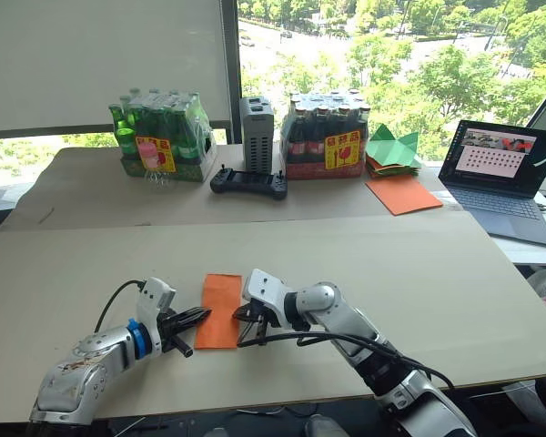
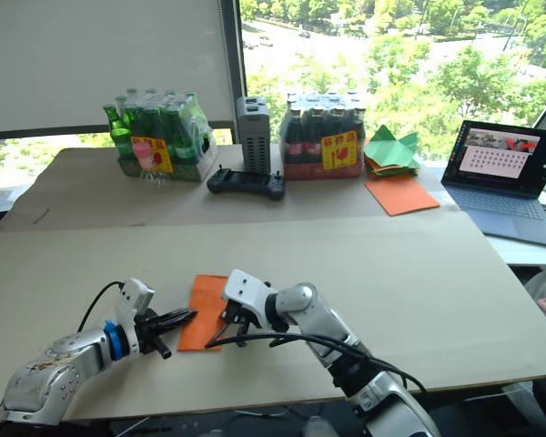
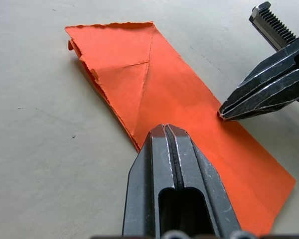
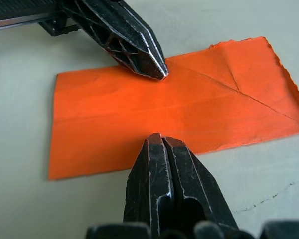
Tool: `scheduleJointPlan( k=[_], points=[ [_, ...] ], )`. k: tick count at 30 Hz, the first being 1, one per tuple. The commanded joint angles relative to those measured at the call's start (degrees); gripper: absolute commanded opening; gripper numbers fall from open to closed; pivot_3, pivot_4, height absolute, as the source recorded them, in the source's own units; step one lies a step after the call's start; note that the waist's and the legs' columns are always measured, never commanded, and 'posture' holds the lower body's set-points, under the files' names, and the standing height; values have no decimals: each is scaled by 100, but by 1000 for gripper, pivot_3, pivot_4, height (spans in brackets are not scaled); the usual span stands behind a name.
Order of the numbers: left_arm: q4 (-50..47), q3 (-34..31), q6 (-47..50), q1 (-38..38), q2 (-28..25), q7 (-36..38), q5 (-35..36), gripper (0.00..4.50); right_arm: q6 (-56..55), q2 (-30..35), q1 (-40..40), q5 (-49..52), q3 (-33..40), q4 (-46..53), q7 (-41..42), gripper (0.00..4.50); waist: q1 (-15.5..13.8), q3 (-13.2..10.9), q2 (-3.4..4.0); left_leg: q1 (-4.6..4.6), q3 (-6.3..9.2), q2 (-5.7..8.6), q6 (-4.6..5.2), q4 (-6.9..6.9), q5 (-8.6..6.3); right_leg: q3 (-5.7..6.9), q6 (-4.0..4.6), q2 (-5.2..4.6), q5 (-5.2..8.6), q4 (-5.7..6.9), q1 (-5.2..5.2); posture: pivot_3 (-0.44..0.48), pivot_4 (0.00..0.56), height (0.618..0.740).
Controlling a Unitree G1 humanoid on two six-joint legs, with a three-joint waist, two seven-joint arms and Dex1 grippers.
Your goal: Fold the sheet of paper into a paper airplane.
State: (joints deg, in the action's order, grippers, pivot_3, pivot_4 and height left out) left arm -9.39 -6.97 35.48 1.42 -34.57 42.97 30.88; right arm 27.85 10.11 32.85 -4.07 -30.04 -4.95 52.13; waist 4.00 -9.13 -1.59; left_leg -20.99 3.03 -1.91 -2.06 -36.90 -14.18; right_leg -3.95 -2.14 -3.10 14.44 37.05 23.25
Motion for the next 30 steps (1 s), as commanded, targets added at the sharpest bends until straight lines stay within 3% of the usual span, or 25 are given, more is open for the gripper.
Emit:
scheduleJointPlan(
  k=[1, 30],
  points=[
    [67, -46, 30, -14, -79, -12, -94, 19, 240, 204, -230, 5, -364, -68, 305, 0, -2, 0, 0, 0, 0, 0, 0, 0, 0, 0, 0, 0, 0, 0, 0, 0, 150, 740],
    [15, -42, 87, -7, -47, -52, -72, 19, 192, 423, -357, -53, -630, 26, 503, 0, -5, 0, 0, 0, 0, 0, 0, 1, 0, 0, -12, 0, 7, -3, -1, 0, 150, 740]
  ],
)
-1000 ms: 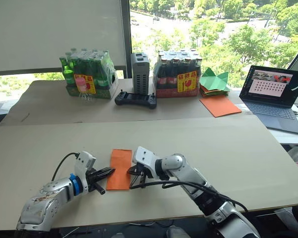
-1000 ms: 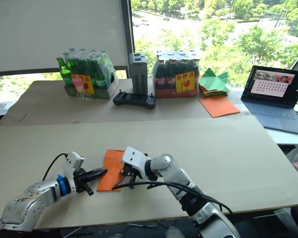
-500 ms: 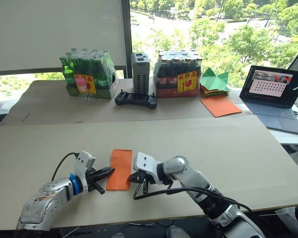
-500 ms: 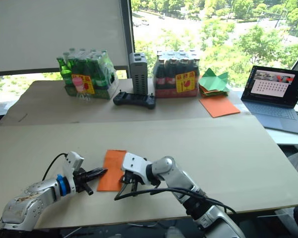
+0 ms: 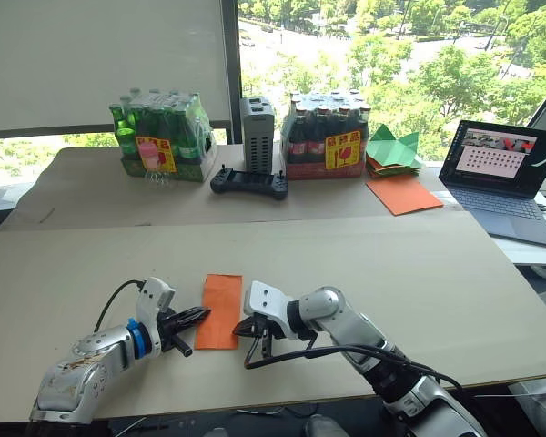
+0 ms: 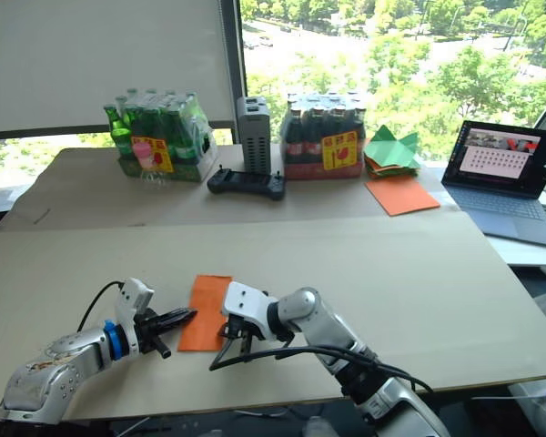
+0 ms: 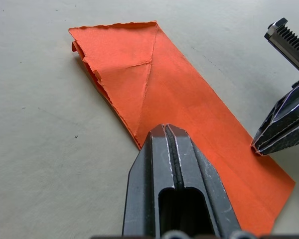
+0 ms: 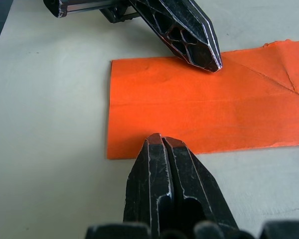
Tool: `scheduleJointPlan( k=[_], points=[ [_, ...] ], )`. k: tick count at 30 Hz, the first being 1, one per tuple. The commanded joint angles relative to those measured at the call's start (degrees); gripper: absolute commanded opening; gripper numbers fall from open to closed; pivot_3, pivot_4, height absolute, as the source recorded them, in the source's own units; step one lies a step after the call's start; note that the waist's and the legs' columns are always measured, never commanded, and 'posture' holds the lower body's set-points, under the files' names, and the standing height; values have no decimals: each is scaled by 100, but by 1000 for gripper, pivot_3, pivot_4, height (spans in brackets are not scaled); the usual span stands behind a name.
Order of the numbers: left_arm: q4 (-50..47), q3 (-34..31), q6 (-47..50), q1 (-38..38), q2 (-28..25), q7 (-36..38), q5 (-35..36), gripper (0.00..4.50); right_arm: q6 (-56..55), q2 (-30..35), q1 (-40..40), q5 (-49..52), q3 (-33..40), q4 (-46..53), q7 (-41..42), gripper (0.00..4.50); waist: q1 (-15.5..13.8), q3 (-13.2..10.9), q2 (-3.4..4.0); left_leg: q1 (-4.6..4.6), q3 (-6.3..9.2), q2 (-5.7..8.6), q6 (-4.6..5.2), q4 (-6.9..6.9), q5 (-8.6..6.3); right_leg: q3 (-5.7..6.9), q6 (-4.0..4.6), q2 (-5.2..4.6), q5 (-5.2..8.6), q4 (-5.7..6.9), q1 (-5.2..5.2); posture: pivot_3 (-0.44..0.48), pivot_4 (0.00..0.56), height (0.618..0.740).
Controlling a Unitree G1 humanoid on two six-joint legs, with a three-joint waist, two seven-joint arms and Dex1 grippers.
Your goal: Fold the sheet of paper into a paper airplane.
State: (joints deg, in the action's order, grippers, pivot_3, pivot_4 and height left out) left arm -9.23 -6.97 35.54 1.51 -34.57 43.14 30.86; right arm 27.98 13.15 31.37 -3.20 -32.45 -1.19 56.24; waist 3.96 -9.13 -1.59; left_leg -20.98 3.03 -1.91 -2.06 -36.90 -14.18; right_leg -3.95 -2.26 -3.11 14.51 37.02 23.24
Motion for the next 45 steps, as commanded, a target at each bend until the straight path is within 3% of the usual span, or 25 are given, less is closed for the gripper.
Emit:
scheduleJointPlan(
  k=[1, 16, 25, 31, 38, 45],
  points=[
    [0, -42, 84, -11, -48, -67, -67, 19, 183, 94, -195, -161, -365, -400, 32, 0, 0, 0, 0, 0, 0, 0, 0, 0, 0, 0, 0, 0, 0, 0, 0, 0, 150, 740],
    [39, -74, 102, 41, -68, -45, -82, 19, -129, -119, 321, -158, 284, -1240, -716, 0, -6, 0, 0, 26, 4, -3, 1, 2, 1, -3, -15, 8, 10, 1, -17, 0, 150, 740],
    [55, -305, 231, 214, 83, -107, 189, 19, 12, -245, 624, 740, 1295, -571, -652, 0, -34, -12, 0, -24, 6, 1, 0, 1, 1, -1, 21, 3, -12, -1, 25, 0, 150, 740],
    [41, -714, 551, 482, 94, -140, 618, 19, 383, -352, 867, 1292, 2075, -324, -937, 0, -17, -16, 1, -103, 11, -1, -3, -3, 4, 1, 29, 4, -22, 13, 108, 0, 150, 740],
    [-19, -980, 769, 542, -75, -102, 854, 19, 543, -250, 893, 1503, 2418, -232, -1232, 0, -20, -20, 1, -108, 9, 7, -4, -2, 4, 3, 25, -6, -23, 7, 107, 0, 150, 740],
    [-265, -762, 834, 322, -3, -75, 891, 19, 574, -212, 931, 1622, 2571, -269, -1445, 0, -8, -23, 2, -108, 9, 6, -4, -2, 4, 3, 26, -4, -23, 8, 107, 0, 150, 740]
  ],
)
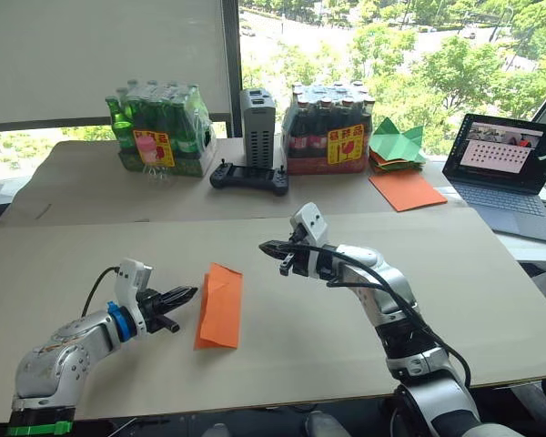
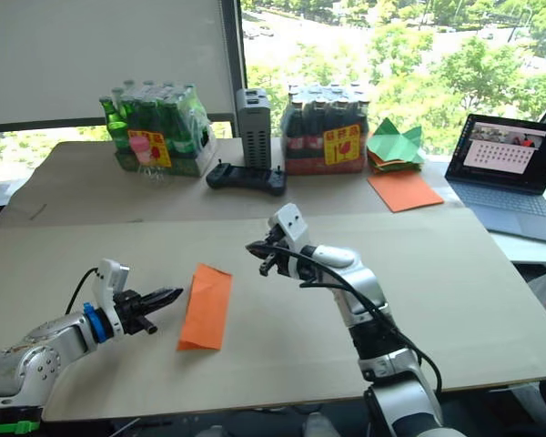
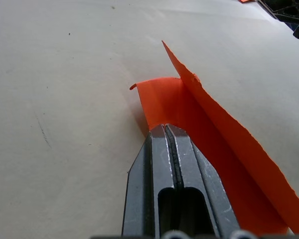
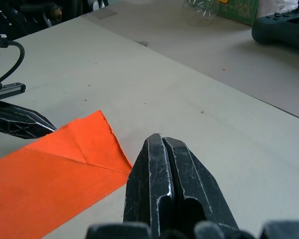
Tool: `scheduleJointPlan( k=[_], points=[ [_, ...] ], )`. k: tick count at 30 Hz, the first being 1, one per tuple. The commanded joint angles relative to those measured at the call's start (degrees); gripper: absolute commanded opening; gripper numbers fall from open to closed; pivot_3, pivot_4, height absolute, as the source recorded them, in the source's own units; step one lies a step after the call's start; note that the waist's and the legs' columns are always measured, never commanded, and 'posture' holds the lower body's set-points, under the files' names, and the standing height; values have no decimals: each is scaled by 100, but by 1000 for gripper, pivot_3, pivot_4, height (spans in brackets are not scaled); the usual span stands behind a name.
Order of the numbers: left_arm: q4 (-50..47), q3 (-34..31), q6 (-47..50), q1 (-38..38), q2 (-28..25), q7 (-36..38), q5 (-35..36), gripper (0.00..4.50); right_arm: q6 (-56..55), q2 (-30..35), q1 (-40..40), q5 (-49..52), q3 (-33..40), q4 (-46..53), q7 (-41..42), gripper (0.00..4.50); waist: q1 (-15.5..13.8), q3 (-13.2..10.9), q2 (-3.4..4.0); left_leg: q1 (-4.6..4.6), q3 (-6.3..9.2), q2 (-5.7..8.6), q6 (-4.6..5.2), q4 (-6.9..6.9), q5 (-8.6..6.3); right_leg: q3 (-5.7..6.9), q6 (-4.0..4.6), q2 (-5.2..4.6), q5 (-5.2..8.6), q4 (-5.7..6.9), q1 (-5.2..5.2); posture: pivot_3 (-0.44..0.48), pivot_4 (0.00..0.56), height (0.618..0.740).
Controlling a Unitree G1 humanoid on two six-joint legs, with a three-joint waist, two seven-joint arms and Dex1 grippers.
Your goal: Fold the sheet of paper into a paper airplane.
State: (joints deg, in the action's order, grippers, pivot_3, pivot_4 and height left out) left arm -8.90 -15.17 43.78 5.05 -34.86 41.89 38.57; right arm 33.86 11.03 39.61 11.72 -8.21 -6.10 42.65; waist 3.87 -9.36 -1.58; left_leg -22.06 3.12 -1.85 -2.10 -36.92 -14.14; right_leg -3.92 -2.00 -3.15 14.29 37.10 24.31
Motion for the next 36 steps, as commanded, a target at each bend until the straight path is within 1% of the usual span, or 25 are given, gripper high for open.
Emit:
scheduleJointPlan(
  k=[1, 10, 20, 24, 31, 36],
  points=[
    [-333, 101, 25, -46, 55, 49, 120, 19, -11, 1, 114, 146, 160, 204, -118, 0, -4, -1, 1, 0, -1, 0, 0, 0, 0, 0, 0, 0, 0, 0, 0, 0, 150, 740],
    [-484, 671, 50, 128, 301, -8, 17, 19, -16, 70, 143, 227, 177, 193, -247, 0, -15, -2, -1, 0, -1, 1, 0, -1, 0, 0, 0, -1, 0, 0, -2, 0, 150, 740],
    [-501, 810, 216, 680, 348, -14, 119, 19, 63, 140, 49, 313, 185, 378, -287, 0, -16, -2, -1, -1, 0, 1, 0, -2, 0, 0, 0, 0, 0, 2, -2, 0, 150, 740],
    [-443, 960, 210, 777, 354, 44, 11, 19, 75, 193, 38, 339, 150, 466, -300, 0, -15, -2, -1, 0, -1, 2, 0, -3, 0, 0, -1, -1, -1, 2, -3, 0, 150, 740],
    [-402, 1477, 105, 973, 351, 207, -226, 19, 121, 245, 40, 400, 118, 688, -335, 0, -17, -2, -1, 0, -1, 2, 0, -4, 0, 0, -1, 0, -1, 3, -3, 0, 150, 740],
    [-354, 1630, 92, 1107, 382, 270, -338, 19, 156, 308, 47, 437, 107, 853, -331, 0, -27, -2, -1, -1, 0, 3, 0, -5, 1, 0, -1, 0, -1, 3, -3, 0, 150, 740]
  ],
)
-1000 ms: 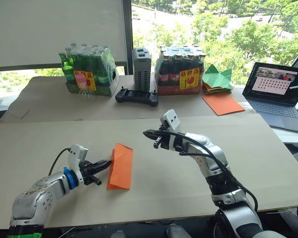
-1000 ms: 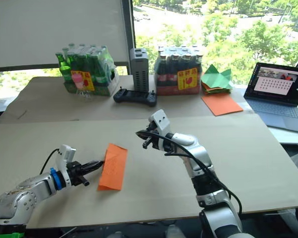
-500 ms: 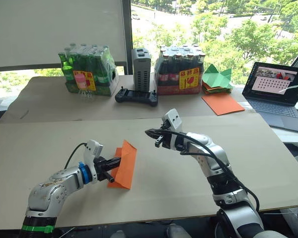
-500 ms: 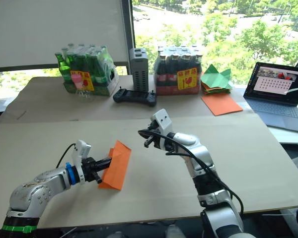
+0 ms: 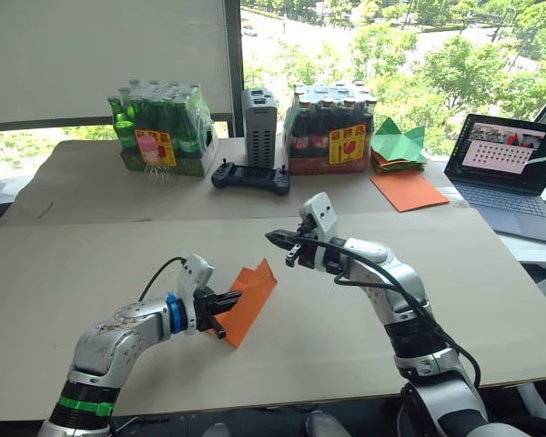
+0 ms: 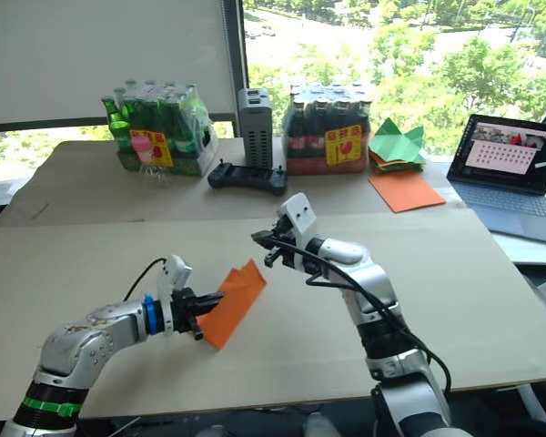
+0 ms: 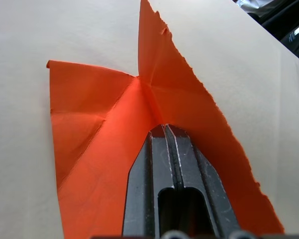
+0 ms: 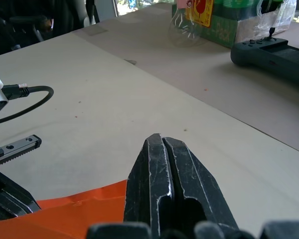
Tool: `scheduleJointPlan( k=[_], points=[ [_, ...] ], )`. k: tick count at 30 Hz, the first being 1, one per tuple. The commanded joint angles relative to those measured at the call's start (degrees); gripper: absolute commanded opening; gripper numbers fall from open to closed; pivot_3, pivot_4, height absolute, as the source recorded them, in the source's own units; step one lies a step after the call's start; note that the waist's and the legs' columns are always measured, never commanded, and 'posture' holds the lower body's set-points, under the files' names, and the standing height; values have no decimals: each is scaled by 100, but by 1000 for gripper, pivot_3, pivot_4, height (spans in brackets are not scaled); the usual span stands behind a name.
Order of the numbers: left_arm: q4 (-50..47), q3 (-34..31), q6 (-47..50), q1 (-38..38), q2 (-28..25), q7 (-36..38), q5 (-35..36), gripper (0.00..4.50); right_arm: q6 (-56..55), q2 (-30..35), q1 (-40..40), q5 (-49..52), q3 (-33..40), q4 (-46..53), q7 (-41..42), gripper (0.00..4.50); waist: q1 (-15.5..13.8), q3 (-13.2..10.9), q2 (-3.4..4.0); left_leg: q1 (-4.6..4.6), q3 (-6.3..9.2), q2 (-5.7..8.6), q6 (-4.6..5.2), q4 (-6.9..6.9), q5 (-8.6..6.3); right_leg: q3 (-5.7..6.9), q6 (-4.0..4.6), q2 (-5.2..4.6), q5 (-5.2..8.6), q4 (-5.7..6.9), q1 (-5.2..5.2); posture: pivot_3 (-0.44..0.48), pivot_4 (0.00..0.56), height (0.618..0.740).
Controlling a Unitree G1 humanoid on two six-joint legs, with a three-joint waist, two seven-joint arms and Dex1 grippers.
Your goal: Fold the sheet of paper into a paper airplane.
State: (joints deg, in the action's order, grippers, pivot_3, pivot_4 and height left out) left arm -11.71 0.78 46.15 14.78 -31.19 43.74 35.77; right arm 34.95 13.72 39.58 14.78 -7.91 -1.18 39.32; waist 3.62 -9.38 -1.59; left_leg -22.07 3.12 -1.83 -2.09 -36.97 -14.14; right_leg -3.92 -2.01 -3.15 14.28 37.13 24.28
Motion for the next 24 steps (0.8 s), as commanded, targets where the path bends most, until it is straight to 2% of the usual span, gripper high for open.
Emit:
scheduleJointPlan(
  k=[1, 16, 24],
  points=[
    [-64, 49, -146, 152, 17, 94, -68, 19, 56, 48, 50, 135, 75, 385, 2, 0, 0, 0, 0, 0, 0, 0, 0, 0, 0, 0, 0, 0, 0, 0, 0, 0, 150, 740],
    [29, 386, -320, 374, 169, 161, -406, 19, 168, 419, 21, 81, -392, 1242, 406, 0, -15, 0, 0, 0, 0, 0, 0, -3, 0, 0, 0, 1, 0, 1, -1, 0, 150, 740],
    [-43, 616, -371, 532, 255, 246, -523, 19, 187, 579, 18, 28, -570, 1384, 484, 0, -34, 0, 0, -1, 0, 2, 1, -10, 0, 0, -1, 0, -1, 2, -3, 0, 150, 740]
  ],
)
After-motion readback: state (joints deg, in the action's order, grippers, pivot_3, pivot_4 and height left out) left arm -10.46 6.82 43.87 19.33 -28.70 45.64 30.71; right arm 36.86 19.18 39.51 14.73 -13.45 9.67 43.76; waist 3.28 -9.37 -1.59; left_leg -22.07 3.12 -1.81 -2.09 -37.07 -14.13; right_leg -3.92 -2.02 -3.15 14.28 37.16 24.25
